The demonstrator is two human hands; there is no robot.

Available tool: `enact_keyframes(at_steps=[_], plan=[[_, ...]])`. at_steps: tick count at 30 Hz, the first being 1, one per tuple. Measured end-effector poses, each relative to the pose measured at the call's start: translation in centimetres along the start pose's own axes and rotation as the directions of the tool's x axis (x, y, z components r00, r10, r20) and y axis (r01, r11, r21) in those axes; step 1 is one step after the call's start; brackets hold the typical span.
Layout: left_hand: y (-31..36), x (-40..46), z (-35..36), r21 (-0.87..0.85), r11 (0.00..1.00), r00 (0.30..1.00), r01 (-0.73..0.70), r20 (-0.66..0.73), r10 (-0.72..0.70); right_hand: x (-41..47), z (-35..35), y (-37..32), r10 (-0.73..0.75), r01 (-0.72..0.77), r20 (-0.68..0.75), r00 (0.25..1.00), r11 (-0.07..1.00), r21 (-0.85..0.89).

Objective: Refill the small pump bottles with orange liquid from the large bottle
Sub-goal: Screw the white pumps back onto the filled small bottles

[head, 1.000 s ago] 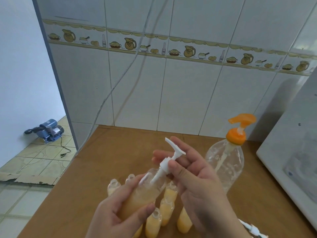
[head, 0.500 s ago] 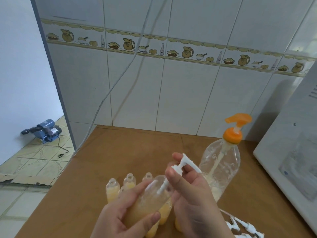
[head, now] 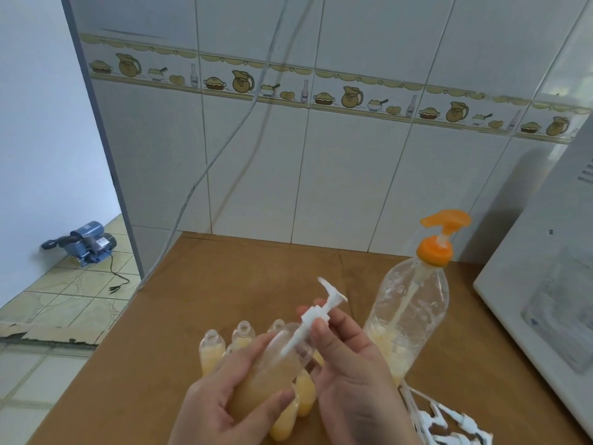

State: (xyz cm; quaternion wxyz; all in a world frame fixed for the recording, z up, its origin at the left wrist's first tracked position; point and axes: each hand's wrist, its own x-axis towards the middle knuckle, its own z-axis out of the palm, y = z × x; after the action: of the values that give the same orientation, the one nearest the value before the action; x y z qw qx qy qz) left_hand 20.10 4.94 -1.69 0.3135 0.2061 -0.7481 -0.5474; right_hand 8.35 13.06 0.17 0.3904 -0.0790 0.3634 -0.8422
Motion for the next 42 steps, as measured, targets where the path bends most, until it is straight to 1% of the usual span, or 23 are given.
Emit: enact_keyframes(at_steps=[2, 6, 9, 11, 12, 14, 15, 16, 18, 19, 21, 22, 24, 25, 27, 29, 31, 33, 35, 36, 38, 40, 42], plan=[[0.0, -0.1, 0.2, 0.046, 0.998, 0.999, -0.038, -0.004, 0.038, -0.1, -0.2, 0.0, -0.016, 0.015, -0.025, 1.000, 1.000, -0.013], [0.0, 0.0, 0.0, -0.022, 0.998, 0.998, 0.067, -0.007, -0.067, -0.3, -0.7, -0.7, 0.097, -0.099, 0.066, 0.993, 0.994, 0.036], [-0.4, -0.1, 0.0, 0.114, 0.992, 0.998, -0.057, -0.026, 0.060, 0.1, -1.1, -0.4, 0.065, -0.065, 0.004, 0.998, 0.996, 0.061], [-0.5, -0.1, -0.1, 0.131, 0.986, 0.994, -0.104, -0.030, 0.109, 0.2, -1.1, -0.5, 0.029, -0.029, -0.007, 1.000, 0.999, 0.039], [-0.4, 0.0, -0.4, 0.089, 0.992, 0.996, -0.089, -0.004, 0.090, 0.2, -1.2, -0.7, 0.030, -0.031, 0.019, 0.999, 0.999, 0.039], [0.0, 0.3, -0.9, -0.052, 0.998, 0.992, 0.031, 0.126, -0.024, 0.2, -1.3, -1.2, 0.047, -0.048, 0.120, 0.992, 0.999, 0.007], [0.1, 0.5, -1.1, -0.080, 0.994, 0.982, 0.080, 0.178, -0.065, 0.1, -1.2, -1.4, 0.041, -0.037, 0.163, 0.986, 0.999, -0.029], [0.0, 0.7, -1.1, -0.050, 0.997, 0.982, 0.063, 0.184, -0.053, 0.1, -1.1, -1.5, 0.021, -0.009, 0.170, 0.985, 0.998, -0.067], [-0.6, 1.0, -0.8, 0.145, 0.984, 0.986, -0.107, 0.142, 0.086, 0.0, -0.7, -1.6, -0.054, 0.072, 0.103, 0.993, 0.980, -0.185], [-0.8, 1.0, -0.7, 0.271, 0.938, 0.974, -0.216, 0.122, 0.189, 0.0, -0.5, -1.5, -0.095, 0.106, 0.052, 0.994, 0.960, -0.261], [-1.6, 1.2, -0.5, 0.457, 0.796, 0.914, -0.397, 0.123, 0.386, -0.2, -0.1, -1.6, -0.162, 0.134, -0.043, 0.986, 0.917, -0.376], [-2.0, 1.2, -0.3, 0.495, 0.747, 0.887, -0.445, 0.128, 0.444, -0.4, 0.1, -1.6, -0.167, 0.123, -0.069, 0.984, 0.900, -0.418], [-2.7, 1.4, -0.1, 0.510, 0.708, 0.853, -0.489, 0.106, 0.512, -0.8, 0.5, -1.5, -0.161, 0.095, -0.102, 0.982, 0.877, -0.471], [-3.0, 1.5, 0.0, 0.503, 0.700, 0.839, -0.507, 0.102, 0.534, -0.9, 0.6, -1.5, -0.166, 0.090, -0.114, 0.979, 0.866, -0.491], [-3.2, 1.5, -0.3, 0.467, 0.722, 0.845, -0.510, 0.116, 0.522, -1.4, 1.1, -1.9, -0.188, 0.097, -0.113, 0.976, 0.833, -0.544], [-3.1, 1.5, -1.0, 0.436, 0.772, 0.880, -0.464, 0.124, 0.459, -1.8, 1.4, -2.7, -0.217, 0.142, -0.055, 0.975, 0.788, -0.599], [-3.2, 1.5, -2.1, 0.407, 0.836, 0.924, -0.369, 0.066, 0.376, -2.6, 1.8, -3.9, -0.267, 0.228, 0.042, 0.963, 0.719, -0.657], [-3.4, 1.4, -3.5, 0.346, 0.909, 0.957, -0.232, -0.083, 0.276, -3.4, 1.6, -5.0, -0.311, 0.315, 0.139, 0.940, 0.639, -0.702], [-4.7, 1.5, -5.1, 0.287, 0.956, 0.961, -0.054, -0.245, 0.128, -4.1, 0.7, -5.7, -0.298, 0.340, 0.197, 0.934, 0.572, -0.746], [-5.7, 1.4, -5.8, 0.272, 0.961, 0.958, 0.042, -0.283, 0.039, -4.4, -0.1, -5.7, -0.272, 0.327, 0.207, 0.940, 0.544, -0.773], [-7.9, 0.9, -6.9, 0.278, 0.936, 0.950, 0.215, -0.280, -0.135, -4.6, -2.1, -5.1, -0.204, 0.262, 0.183, 0.962, 0.486, -0.834], [-9.5, 0.2, -7.2, 0.283, 0.905, 0.935, 0.319, -0.251, -0.251, -4.5, -4.2, -3.8, -0.159, 0.189, 0.134, 0.978, 0.410, -0.892], [-11.1, -0.4, -6.9, 0.268, 0.888, 0.922, 0.373, -0.211, -0.324, -4.1, -6.2, -2.1, -0.149, 0.135, 0.088, 0.985, 0.345, -0.929]])
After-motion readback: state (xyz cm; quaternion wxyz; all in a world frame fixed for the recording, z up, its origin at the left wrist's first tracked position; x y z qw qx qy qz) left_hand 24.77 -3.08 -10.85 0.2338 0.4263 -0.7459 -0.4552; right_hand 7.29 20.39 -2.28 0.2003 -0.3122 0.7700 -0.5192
